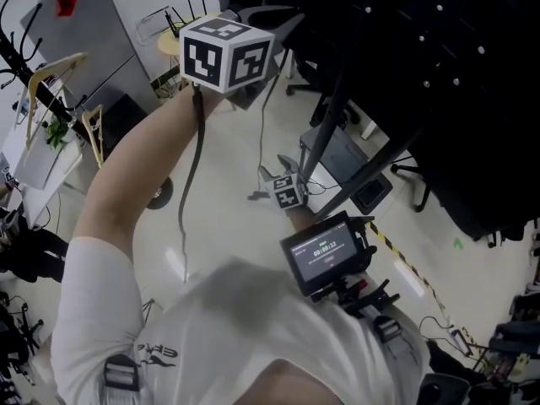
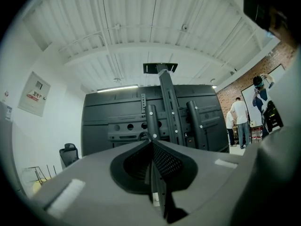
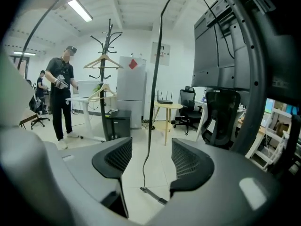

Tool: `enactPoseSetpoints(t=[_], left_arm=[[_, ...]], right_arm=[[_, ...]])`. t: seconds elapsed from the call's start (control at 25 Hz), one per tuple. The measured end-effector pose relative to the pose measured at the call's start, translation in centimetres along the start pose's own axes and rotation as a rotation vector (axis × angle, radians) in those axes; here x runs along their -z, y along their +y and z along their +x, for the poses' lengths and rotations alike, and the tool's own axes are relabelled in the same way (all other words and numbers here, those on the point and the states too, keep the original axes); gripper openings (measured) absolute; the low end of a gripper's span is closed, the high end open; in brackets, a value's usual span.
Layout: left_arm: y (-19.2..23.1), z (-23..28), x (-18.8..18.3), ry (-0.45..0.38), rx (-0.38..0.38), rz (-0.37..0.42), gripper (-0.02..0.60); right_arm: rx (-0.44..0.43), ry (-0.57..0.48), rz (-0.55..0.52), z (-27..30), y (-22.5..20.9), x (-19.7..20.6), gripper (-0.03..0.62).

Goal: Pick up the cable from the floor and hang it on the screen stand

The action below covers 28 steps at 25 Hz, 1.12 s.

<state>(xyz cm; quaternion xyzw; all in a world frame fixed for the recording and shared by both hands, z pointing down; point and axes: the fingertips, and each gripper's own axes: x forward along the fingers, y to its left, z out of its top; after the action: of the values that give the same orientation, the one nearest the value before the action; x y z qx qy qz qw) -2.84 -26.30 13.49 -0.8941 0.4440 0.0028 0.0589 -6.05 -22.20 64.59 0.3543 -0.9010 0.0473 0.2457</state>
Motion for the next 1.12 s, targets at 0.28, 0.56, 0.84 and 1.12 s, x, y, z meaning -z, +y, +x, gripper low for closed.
enactPoseSetpoints(t=[0.28,0.56,0.84,1.12], left_arm=[[0.9,-0.5,-0.8,-0.003,0.003,-0.031,0.012],[3.2,-1.3,-0.8,-0.013,-0.021,-0.065,0.012],[6.3,-1.5,-0.4,-0.045,-0.035,-0.090,0.014],[10.3,-2.7,0.3,-0.075,-0.082,-0.107,0.014]], right_arm=[[-0.038,0.027,-0.015,3.4,1.4,0.4,0.245],[0.027,0.046,-0.006,3.1,0.5,1.0,0.037],[0.140,0.022,-0.019,-4.8,-3.3,2.5,0.037],[0.344,-0.096,-0.047,-16.6,-8.6,-0.2,0.038]])
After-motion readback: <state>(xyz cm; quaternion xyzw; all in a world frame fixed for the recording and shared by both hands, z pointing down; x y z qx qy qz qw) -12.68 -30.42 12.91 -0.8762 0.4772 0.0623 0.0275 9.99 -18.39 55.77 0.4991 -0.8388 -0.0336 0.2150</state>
